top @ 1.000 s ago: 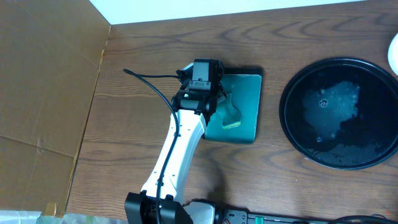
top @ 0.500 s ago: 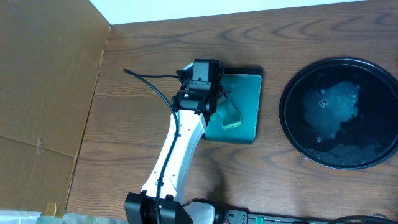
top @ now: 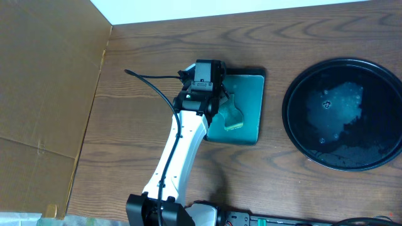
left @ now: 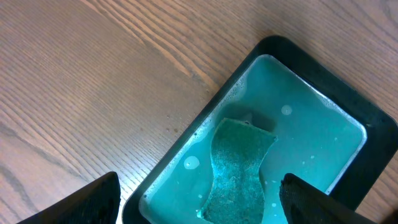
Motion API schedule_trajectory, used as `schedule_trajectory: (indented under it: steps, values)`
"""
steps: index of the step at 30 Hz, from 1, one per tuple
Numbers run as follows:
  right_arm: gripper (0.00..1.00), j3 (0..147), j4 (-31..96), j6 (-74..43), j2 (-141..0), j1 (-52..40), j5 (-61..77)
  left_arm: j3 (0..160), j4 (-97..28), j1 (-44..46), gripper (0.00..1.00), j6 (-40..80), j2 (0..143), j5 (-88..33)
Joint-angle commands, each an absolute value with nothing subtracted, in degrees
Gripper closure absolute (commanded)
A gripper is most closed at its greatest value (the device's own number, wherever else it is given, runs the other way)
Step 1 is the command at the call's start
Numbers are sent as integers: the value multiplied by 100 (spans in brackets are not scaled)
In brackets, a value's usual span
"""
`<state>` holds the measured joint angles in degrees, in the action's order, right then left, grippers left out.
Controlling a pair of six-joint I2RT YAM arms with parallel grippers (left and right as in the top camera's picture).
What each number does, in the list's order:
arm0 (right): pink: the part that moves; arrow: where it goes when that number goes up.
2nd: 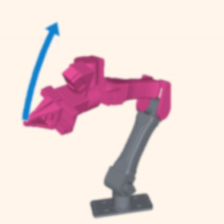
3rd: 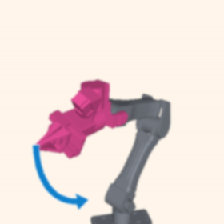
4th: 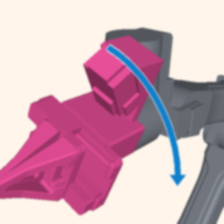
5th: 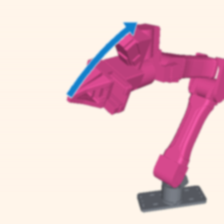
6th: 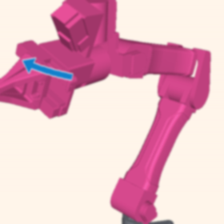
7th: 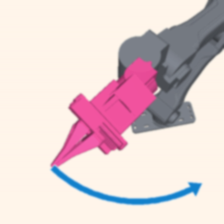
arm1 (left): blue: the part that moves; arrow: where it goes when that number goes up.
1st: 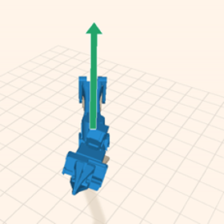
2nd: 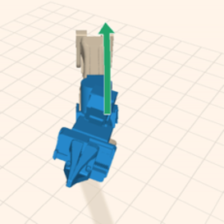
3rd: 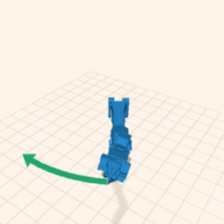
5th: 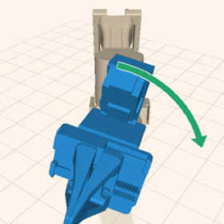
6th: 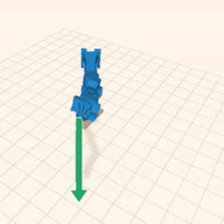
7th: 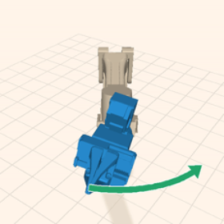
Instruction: Clean dirty plates on tray and stack at the side
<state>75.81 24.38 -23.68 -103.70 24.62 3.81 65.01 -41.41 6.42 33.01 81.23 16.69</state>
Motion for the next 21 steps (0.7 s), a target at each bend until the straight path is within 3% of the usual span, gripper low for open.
schedule_trajectory:
  steps: [1, 3, 7, 12, 15, 21]
  values:
    - [99, 7620, 2539, -2331, -10433, 2475, 305, 6591, -4154, 617, 18, 3301, 8123, 1765]
    - [93, 7618, 2587, -2331, -10503, 2471, 305, 6591, -4156, 617, 18, 3301, 8123, 1765]
    - [47, 7616, 2670, -2202, -10471, 2471, 349, 6591, -4154, 617, 17, 3301, 8123, 1765]
    - [17, 7618, 3138, -1951, -9972, 2467, 351, 6591, -4154, 617, 18, 3301, 8123, 1765]
    - [10, 7618, 3699, -1940, -9509, 2423, 351, 6591, -4154, 617, 18, 3301, 8123, 1765]
    - [10, 7616, 5048, -1514, -8342, 1981, 274, 6591, -4154, 617, 17, 3301, 8123, 1765]
